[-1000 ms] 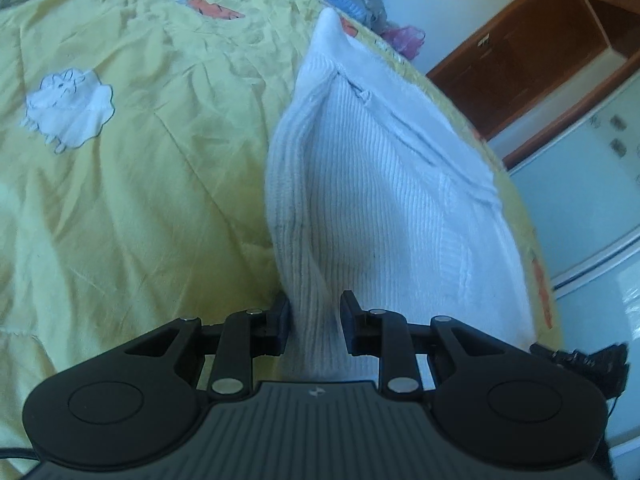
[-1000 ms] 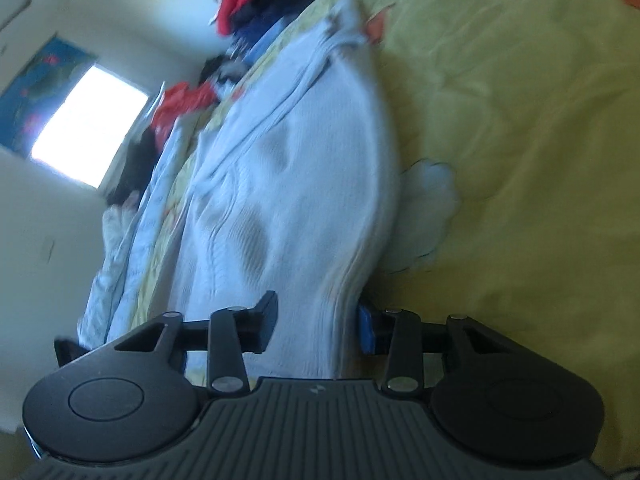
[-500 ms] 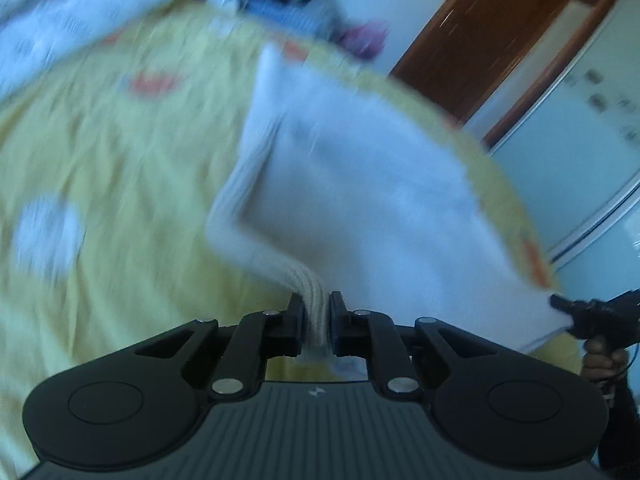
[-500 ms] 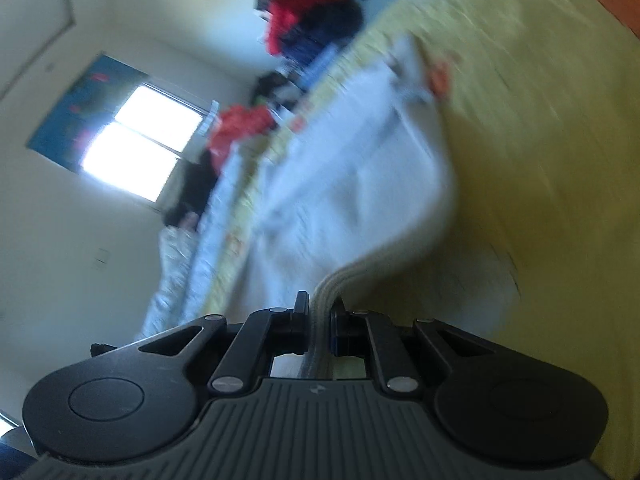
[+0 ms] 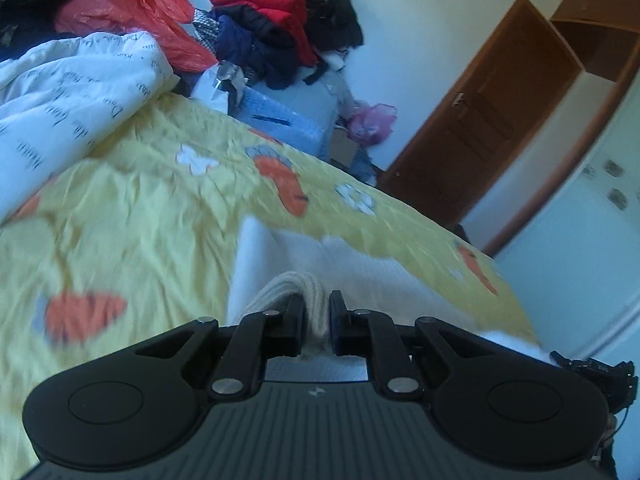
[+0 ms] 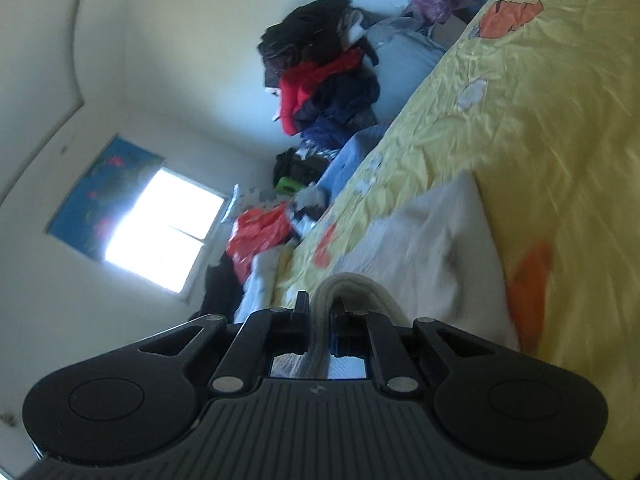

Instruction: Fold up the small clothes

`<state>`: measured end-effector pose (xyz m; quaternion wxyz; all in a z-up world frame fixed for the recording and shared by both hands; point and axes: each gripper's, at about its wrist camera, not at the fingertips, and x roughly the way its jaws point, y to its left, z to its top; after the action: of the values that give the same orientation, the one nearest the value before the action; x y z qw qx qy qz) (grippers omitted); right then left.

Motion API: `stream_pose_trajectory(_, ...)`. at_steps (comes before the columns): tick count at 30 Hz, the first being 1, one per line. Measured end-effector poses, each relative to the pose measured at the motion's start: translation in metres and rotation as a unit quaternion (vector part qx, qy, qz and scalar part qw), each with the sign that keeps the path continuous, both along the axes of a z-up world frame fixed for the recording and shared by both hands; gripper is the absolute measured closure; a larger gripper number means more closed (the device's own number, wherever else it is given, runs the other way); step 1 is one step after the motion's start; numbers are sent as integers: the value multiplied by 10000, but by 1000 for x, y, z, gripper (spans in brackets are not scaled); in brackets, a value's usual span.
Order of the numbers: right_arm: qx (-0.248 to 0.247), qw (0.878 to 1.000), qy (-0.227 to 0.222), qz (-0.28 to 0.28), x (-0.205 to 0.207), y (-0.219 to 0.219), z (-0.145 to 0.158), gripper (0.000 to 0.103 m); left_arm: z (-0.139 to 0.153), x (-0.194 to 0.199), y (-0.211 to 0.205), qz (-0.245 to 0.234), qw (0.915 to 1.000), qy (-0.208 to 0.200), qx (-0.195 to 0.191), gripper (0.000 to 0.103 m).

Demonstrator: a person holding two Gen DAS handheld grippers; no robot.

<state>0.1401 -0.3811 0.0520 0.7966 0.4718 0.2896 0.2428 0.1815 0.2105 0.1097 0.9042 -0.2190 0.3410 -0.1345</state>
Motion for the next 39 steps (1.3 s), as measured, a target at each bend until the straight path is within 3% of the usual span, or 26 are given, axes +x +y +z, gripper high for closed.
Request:
stream_pose_trajectory(7,-265,9992,294,-65,104,6,-26,89,-31,103,-16,72,9985,336,428,91)
stream_pose_trajectory(13,-203,9970,694,-278,167,2,-63,89,-59,167,-15,428,9967,493,479,91)
stream_pose_trajectory(16,-214,9946,989,-240,185,9,-83,85,-82,185,-23,557,9934,694,723,90)
stream_pose_trajectory(19,-78,9926,1181,-286,190,10,-94,75,-90,186,-18,633,9941,822,328,82)
stream_pose_trajectory(21,-1,9937,1063,-351,184,6,-89,68,-84,181,-4,701,9935,878,-179,73)
stream_pose_trajectory(23,-180,9944,846,-612,168,1,-73,53,-72,170,11,869,9901,867,-687,49)
stream_pose_trajectory(24,-321,9944,665,-757,157,-1,-63,45,-64,157,22,1055,9882,689,-872,29)
stream_pose_trajectory(25,-431,9945,466,-834,142,-3,-52,44,-56,142,30,1254,9865,469,-941,20)
stream_pose_trajectory(27,-515,9956,163,-768,110,-6,-35,44,-43,105,43,1502,9839,142,-955,20)
stream_pose_trajectory(31,-754,9937,-63,-822,24,-8,-24,43,-52,34,44,1604,9833,244,-820,20)
stream_pose_trajectory(33,-739,9929,91,-923,-14,-8,-33,43,-67,-2,36,1591,9828,396,-844,19)
stream_pose_trajectory(35,-651,9910,422,-1092,-44,-8,-48,43,-87,-30,29,1616,9783,613,-1147,19)
stream_pose_trajectory(39,-455,9882,845,-1191,-66,6,-71,43,-114,-57,6,1556,9716,913,-1533,19)
